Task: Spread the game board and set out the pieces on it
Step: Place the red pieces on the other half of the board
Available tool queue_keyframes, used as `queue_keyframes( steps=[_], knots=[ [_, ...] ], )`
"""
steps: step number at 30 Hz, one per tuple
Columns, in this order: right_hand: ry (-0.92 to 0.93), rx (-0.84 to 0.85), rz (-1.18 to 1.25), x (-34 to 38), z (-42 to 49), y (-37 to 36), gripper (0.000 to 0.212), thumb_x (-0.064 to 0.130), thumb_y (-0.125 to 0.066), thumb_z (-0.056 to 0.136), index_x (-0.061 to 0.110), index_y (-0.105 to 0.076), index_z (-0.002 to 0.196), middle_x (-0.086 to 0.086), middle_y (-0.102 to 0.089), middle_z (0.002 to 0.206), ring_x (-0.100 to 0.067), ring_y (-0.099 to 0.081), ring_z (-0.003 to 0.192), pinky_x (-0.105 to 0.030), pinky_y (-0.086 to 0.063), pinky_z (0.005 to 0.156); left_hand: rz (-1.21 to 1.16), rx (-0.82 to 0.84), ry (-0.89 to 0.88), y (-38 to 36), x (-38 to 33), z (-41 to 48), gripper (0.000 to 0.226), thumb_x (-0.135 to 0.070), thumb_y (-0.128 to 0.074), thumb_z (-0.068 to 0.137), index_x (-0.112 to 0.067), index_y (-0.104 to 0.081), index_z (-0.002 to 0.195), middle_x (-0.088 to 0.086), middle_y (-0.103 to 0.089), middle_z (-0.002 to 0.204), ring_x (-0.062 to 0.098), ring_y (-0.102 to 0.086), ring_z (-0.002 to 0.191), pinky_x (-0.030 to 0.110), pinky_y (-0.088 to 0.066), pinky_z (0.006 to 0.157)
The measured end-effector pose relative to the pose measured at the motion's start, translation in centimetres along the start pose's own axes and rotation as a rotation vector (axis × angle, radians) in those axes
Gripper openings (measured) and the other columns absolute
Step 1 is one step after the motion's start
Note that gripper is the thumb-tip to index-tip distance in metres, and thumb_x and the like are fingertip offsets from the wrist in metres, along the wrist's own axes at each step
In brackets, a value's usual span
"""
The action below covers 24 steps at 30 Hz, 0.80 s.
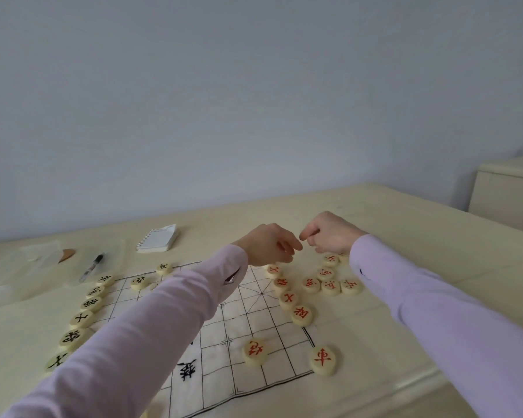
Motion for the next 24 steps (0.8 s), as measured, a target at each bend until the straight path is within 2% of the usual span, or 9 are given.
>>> queue_keyframes(
  steps=[3,7,11,14,18,20,24],
  knots=[
    [-0.009,-0.008,-0.025,-1.4,-1.4,1.4,0.034,0.004,-0.045,0.091,0.013,-0.067,0.116,-0.005,-0.061,0.126,-0.021,-0.058,0.113,-0.034,-0.046,0.101,0.015,0.088,-0.027,-1.7,-1.9,0.0,0.032,-0.018,-0.068,0.084,-0.022,-0.066,0.116,-0.003,-0.068,0.106,0.009,-0.060,0.093,0.022,-0.047,0.084],
    [-0.077,0.005,-0.091,-4.0,-2.5,2.3,0.027,0.007,-0.055,0.089,0.015,-0.070,0.110,-0.004,-0.064,0.119,-0.021,-0.061,0.104,-0.033,-0.049,0.096,0.062,0.164,-0.007,-3.0,-3.1,0.2,0.042,-0.027,-0.072,0.082,-0.021,-0.062,0.122,-0.004,-0.066,0.111,0.013,-0.060,0.105,0.027,-0.046,0.093],
    [-0.138,0.001,-0.144,-6.0,-3.3,2.7,0.023,0.007,-0.062,0.085,0.015,-0.072,0.104,-0.005,-0.068,0.113,-0.022,-0.064,0.102,-0.032,-0.050,0.092,0.107,0.204,-0.014,-4.0,-3.9,0.4,0.042,-0.022,-0.069,0.084,-0.021,-0.059,0.125,-0.004,-0.063,0.115,0.012,-0.056,0.108,0.022,-0.042,0.089],
    [-0.172,-0.016,-0.163,-6.8,-3.5,3.0,0.027,0.005,-0.061,0.086,0.014,-0.069,0.110,-0.004,-0.065,0.115,-0.021,-0.061,0.106,-0.029,-0.047,0.092,0.123,0.219,0.003,-4.2,-3.8,0.5,0.039,-0.016,-0.062,0.087,-0.022,-0.058,0.125,-0.005,-0.065,0.112,0.013,-0.057,0.107,0.023,-0.043,0.088],
    [-0.233,0.011,-0.206,-8.3,-3.4,2.5,0.029,0.006,-0.057,0.086,0.011,-0.065,0.114,-0.002,-0.061,0.106,-0.020,-0.061,0.096,-0.027,-0.049,0.086,0.138,0.220,0.052,-3.9,-3.2,0.5,0.037,-0.020,-0.055,0.092,-0.023,-0.052,0.128,-0.005,-0.069,0.098,0.014,-0.062,0.096,0.031,-0.047,0.094],
    [-0.267,-0.010,-0.232,-8.8,-3.1,2.6,0.029,0.008,-0.056,0.084,0.008,-0.063,0.112,-0.007,-0.063,0.111,-0.024,-0.063,0.099,-0.030,-0.051,0.086,0.120,0.202,0.061,-3.8,-2.9,0.7,0.034,-0.018,-0.051,0.093,-0.022,-0.053,0.127,-0.005,-0.069,0.093,0.015,-0.064,0.089,0.034,-0.050,0.092],
    [-0.280,-0.079,-0.221,-8.8,-2.5,3.3,0.030,0.006,-0.056,0.084,0.008,-0.062,0.114,-0.010,-0.062,0.116,-0.026,-0.061,0.105,-0.029,-0.049,0.086,0.085,0.054,0.032,-2.7,-3.0,1.5,0.034,-0.009,-0.050,0.090,-0.021,-0.062,0.120,-0.010,-0.060,0.089,0.016,-0.060,0.088,0.025,-0.048,0.085]
  ],
)
Point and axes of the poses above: each hand's wrist, its own z-axis towards the middle knuckle, its own y-axis out of the back of the hand, x = y × z, the point moved 8 cm from there along z, towards the middle knuckle
